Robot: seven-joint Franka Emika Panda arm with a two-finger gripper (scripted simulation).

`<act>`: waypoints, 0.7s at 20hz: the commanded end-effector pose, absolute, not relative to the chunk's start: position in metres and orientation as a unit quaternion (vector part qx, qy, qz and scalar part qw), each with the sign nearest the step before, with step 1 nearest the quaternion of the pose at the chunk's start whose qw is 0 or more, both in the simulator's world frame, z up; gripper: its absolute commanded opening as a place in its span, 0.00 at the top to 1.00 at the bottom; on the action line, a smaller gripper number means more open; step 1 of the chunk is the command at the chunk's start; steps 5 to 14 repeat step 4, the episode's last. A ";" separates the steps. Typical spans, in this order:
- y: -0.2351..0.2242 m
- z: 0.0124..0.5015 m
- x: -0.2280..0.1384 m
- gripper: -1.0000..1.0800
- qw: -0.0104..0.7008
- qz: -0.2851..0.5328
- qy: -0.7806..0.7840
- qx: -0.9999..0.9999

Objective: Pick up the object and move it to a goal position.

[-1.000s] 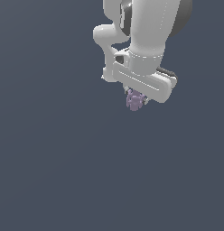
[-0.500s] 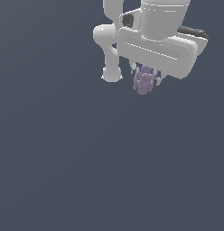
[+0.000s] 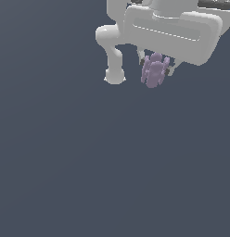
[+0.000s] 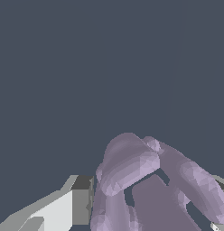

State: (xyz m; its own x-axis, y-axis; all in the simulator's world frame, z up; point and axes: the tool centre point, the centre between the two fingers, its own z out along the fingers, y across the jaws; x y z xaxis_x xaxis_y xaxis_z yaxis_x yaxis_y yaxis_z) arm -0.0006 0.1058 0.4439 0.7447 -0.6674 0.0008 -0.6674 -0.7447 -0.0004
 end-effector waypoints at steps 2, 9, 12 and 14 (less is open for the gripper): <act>0.107 0.449 0.000 1.00 0.000 0.000 0.357 -0.934; 0.107 0.449 0.000 1.00 0.000 0.000 0.357 -0.934; 0.107 0.449 0.000 1.00 0.000 0.000 0.357 -0.934; 0.107 0.449 0.000 1.00 0.000 0.000 0.357 -0.934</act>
